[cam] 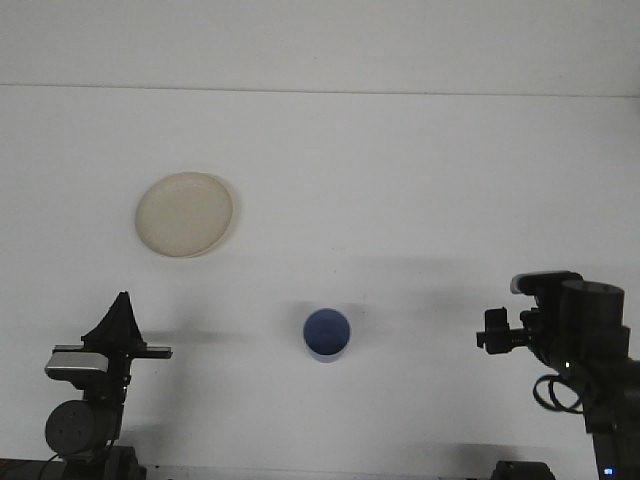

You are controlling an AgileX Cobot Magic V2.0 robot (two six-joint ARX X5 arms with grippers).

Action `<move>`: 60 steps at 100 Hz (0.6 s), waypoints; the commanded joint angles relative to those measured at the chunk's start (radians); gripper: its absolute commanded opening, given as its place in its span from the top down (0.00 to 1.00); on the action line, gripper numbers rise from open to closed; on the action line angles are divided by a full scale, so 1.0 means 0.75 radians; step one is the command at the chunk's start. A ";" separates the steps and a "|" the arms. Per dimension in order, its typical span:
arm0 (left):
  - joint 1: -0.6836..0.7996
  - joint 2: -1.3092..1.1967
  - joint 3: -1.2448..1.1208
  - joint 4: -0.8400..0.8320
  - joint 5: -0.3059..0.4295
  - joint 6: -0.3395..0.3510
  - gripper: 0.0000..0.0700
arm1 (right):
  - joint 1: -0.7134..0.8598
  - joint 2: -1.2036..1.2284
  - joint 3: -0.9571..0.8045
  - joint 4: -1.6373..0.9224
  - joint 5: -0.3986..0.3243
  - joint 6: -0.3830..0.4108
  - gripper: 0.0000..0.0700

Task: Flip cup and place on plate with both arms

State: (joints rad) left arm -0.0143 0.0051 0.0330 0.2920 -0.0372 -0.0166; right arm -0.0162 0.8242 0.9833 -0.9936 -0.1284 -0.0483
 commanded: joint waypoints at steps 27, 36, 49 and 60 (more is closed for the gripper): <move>0.003 -0.003 -0.025 0.021 0.001 -0.003 0.98 | -0.001 -0.443 -0.364 0.497 0.014 0.075 0.31; 0.003 -0.003 -0.025 0.021 0.001 -0.003 0.98 | -0.001 -0.491 -0.425 0.645 0.033 0.073 0.31; 0.003 -0.003 -0.025 0.021 0.001 -0.003 0.98 | -0.001 -0.493 -0.458 0.786 0.034 0.061 0.31; 0.003 -0.003 -0.025 0.021 0.001 -0.003 0.98 | -0.001 -0.466 -0.458 0.817 0.038 0.038 0.31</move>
State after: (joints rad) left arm -0.0143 0.0051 0.0330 0.2920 -0.0372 -0.0166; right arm -0.0162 0.4618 0.6369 -0.3962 -0.1040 -0.0067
